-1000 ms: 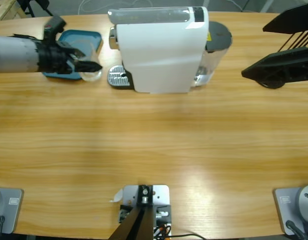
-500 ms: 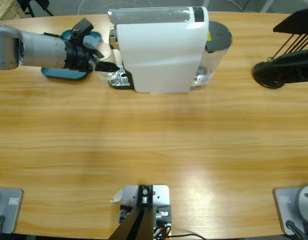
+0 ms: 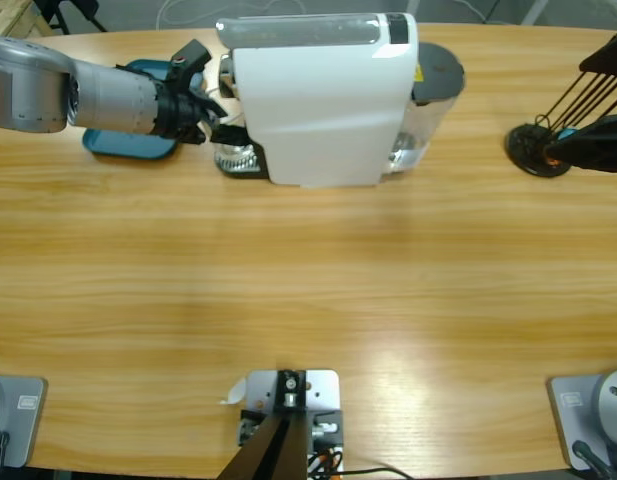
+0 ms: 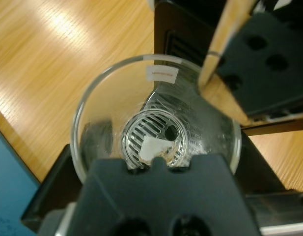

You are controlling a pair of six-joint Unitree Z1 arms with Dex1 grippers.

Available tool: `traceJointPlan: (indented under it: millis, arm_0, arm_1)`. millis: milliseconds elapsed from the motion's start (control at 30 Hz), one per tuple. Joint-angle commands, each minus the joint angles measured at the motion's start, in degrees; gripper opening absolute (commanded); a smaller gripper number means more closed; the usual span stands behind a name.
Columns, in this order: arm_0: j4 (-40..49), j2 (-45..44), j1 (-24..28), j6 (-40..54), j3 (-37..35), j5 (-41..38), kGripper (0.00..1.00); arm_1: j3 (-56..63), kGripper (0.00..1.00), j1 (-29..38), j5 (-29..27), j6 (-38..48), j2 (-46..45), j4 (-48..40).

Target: Pour coffee

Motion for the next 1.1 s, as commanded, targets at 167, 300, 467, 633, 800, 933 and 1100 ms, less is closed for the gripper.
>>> traceJointPlan:
  millis: [167, 300, 467, 633, 800, 933, 1100]
  arm_0:
    - [4.4, 2.0, -1.6, -0.8, 0.0, -2.8, 0.990]
    - [5.1, 0.7, -1.6, -0.7, 0.8, -2.8, 1.000]
    - [5.3, -1.7, -0.5, -0.7, 2.6, -2.0, 1.000]
    - [6.5, -5.3, 2.5, -0.4, 4.1, -0.1, 1.000]
    - [9.3, -9.0, 3.6, -0.1, 4.7, 0.5, 1.000]
    - [11.9, -13.9, 2.8, -0.2, 6.7, 0.5, 1.000]
    - [21.1, -30.1, 1.4, -0.7, 8.8, 1.3, 0.973]
  arm_1:
    - [1.8, 0.982, -1.0, 1.8, -0.8, -1.4, 1.0]
    - [2.1, 0.982, -1.1, 2.3, -0.8, -1.7, 1.0]
    - [2.8, 0.982, -1.0, 2.9, -0.4, -2.5, 1.3]
    - [3.5, 0.982, -1.0, 3.5, -0.1, -4.5, 2.4]
    - [3.6, 0.982, -1.1, 3.4, 1.0, -6.6, 3.5]
    - [3.2, 0.991, -1.1, 0.2, 3.8, -5.3, 3.8]
    - [3.7, 0.919, -6.6, -12.1, 8.9, 1.3, 4.4]
